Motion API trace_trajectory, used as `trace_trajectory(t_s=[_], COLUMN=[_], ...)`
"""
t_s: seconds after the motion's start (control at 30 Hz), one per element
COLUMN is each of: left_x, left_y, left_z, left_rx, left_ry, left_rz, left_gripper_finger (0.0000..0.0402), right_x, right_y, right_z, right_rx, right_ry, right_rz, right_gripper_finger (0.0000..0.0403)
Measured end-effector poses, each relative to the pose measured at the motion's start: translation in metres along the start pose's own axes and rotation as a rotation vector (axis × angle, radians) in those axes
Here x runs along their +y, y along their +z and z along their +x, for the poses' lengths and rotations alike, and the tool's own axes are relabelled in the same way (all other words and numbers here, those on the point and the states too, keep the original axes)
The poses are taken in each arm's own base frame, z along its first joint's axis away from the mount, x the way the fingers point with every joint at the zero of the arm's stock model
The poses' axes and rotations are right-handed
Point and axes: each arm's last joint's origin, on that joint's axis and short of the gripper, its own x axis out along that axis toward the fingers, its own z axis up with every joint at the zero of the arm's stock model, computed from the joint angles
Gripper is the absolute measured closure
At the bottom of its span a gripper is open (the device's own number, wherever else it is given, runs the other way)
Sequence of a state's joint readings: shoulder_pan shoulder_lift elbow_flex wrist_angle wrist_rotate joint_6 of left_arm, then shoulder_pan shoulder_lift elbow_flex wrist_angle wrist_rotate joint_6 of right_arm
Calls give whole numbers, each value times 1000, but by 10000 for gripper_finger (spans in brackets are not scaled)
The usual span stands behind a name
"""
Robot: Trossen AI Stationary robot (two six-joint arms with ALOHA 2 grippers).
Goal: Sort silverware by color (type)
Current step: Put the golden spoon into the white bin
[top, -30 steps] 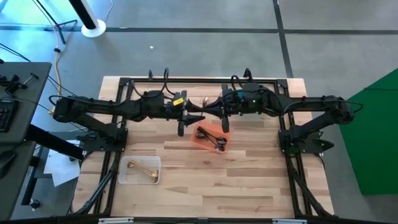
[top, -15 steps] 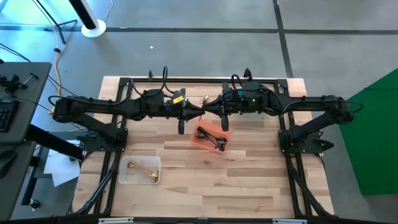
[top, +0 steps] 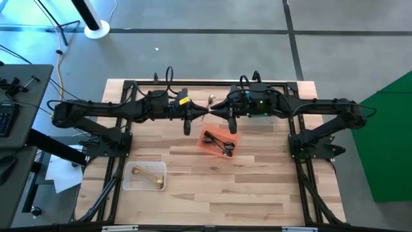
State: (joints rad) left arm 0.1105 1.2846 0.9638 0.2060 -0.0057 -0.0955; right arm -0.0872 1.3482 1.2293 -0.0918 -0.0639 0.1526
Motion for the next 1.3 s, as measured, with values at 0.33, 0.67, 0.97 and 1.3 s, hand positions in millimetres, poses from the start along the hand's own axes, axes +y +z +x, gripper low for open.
trace_trajectory(t_s=[0.33,0.67,0.97,1.3], left_x=[5,-5,-7,-7], left_y=[1,-17,-14,-13], left_z=[-46,-87,-91,-91], left_rx=[-14,-145,-164,-172], left_ry=[134,71,27,27], left_rz=[-6,-41,-40,-41], left_gripper_finger=[397,397,398,398], right_x=[-1,-1,-3,-3], right_y=[7,-30,-49,-49], right_z=[-45,-86,-90,-90], right_rx=[63,74,-164,-164], right_ry=[-83,-110,-36,-37], right_rz=[-37,54,68,46], right_gripper_finger=[205,194,194,194])
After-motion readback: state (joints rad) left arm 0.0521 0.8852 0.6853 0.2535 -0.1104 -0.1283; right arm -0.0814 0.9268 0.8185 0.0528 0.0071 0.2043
